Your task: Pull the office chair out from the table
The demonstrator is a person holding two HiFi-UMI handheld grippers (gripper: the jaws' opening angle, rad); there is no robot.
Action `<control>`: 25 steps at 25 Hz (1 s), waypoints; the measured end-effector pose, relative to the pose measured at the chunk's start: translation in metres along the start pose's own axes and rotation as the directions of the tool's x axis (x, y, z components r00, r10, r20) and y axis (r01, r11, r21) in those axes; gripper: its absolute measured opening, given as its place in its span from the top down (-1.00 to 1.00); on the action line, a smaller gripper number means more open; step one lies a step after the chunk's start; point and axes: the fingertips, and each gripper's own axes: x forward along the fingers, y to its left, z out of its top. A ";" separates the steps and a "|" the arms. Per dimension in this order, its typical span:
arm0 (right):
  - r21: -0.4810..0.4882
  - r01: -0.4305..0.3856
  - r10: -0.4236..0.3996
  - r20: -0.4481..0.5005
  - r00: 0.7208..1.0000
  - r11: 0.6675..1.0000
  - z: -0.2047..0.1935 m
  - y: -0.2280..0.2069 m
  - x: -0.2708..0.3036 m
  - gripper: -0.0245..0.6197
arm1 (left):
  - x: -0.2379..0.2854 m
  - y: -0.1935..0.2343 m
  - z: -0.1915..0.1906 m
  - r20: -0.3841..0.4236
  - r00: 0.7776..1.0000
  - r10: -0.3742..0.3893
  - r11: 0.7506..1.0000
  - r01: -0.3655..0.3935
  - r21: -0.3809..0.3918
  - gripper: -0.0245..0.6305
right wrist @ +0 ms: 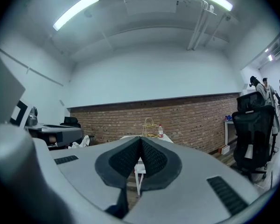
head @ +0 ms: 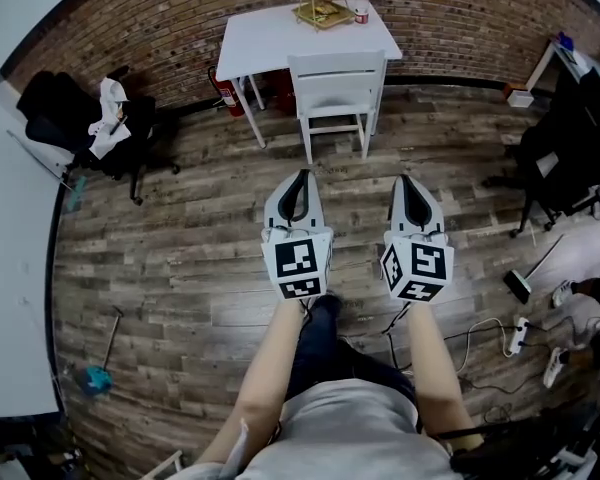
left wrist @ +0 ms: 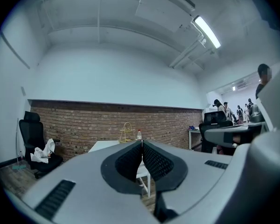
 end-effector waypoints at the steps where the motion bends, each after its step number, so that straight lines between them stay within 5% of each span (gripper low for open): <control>1: 0.005 0.001 -0.001 -0.001 1.000 1.000 -0.001 -0.002 0.007 0.88 | 0.007 0.001 0.000 0.000 1.000 -0.002 1.000 0.002 0.004 0.88; 25: 0.000 0.027 -0.027 -0.024 0.999 1.000 0.013 -0.018 0.259 0.88 | 0.252 0.088 0.016 0.013 0.998 -0.063 0.997 0.062 0.050 0.88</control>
